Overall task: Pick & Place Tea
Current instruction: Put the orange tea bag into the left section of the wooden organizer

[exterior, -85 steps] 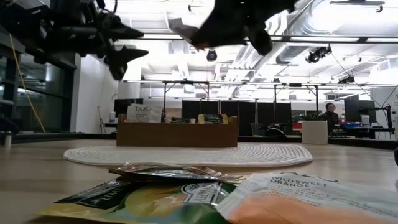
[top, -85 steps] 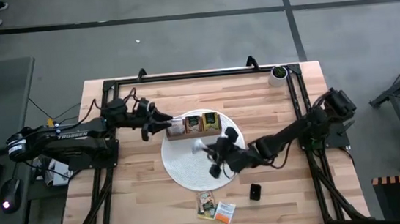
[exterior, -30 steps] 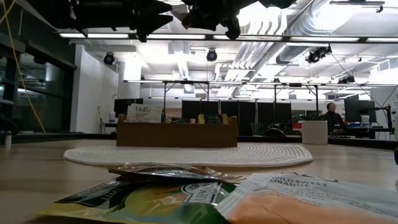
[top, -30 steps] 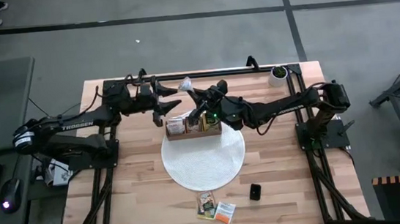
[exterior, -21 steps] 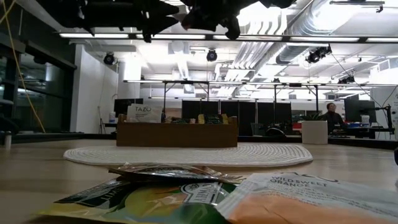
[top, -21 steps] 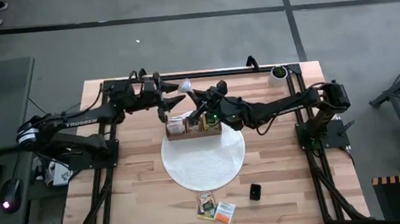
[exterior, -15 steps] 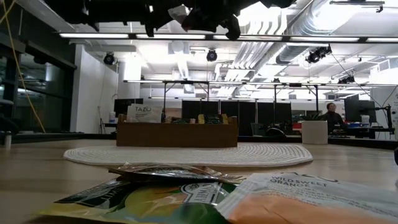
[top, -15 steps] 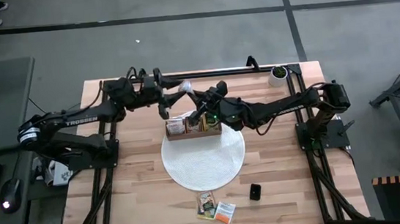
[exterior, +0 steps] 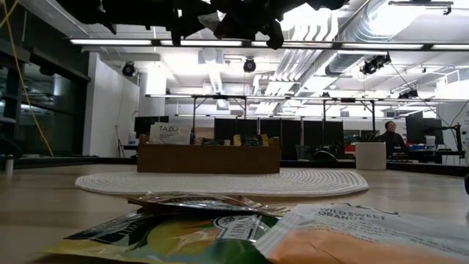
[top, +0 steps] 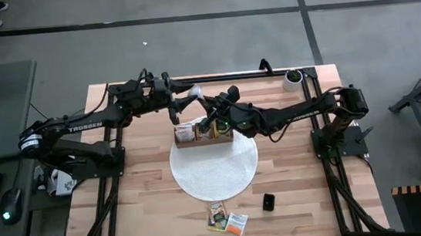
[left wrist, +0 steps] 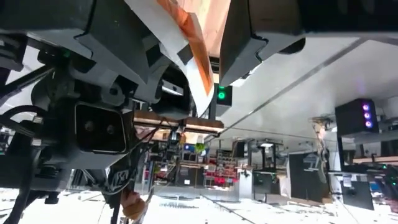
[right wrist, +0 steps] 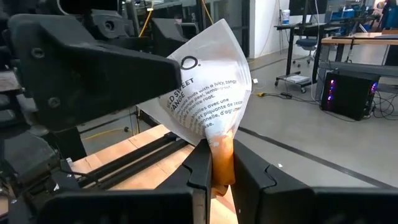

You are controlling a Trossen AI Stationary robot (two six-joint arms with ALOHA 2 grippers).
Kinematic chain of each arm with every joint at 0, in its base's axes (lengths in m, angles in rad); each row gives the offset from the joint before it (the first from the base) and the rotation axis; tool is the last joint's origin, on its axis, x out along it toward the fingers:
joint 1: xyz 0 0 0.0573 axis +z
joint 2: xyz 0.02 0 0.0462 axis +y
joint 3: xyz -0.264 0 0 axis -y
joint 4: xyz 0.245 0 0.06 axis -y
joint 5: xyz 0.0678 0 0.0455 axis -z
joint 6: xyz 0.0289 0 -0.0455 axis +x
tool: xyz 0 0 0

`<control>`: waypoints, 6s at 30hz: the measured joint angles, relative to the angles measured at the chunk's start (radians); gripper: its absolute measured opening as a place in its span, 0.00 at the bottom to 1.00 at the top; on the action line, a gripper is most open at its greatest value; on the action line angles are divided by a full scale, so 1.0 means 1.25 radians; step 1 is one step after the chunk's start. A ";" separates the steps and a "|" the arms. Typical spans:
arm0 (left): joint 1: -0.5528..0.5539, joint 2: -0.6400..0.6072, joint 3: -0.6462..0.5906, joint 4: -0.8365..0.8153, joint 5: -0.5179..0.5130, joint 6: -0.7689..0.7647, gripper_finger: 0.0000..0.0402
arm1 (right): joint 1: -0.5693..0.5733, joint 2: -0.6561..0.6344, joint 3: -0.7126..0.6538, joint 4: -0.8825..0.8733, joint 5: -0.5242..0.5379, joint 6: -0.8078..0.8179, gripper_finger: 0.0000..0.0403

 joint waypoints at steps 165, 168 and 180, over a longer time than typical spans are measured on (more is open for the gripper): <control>-0.125 -0.014 -0.001 -0.706 -0.222 0.291 0.50 | 0.060 -0.241 -0.007 -0.593 -0.286 0.112 0.51; -0.125 -0.013 -0.001 -0.704 -0.223 0.282 0.50 | 0.060 -0.241 -0.007 -0.592 -0.286 0.112 0.51; -0.125 -0.021 -0.001 -0.691 -0.185 0.239 0.50 | 0.062 -0.241 -0.007 -0.620 -0.340 0.133 0.51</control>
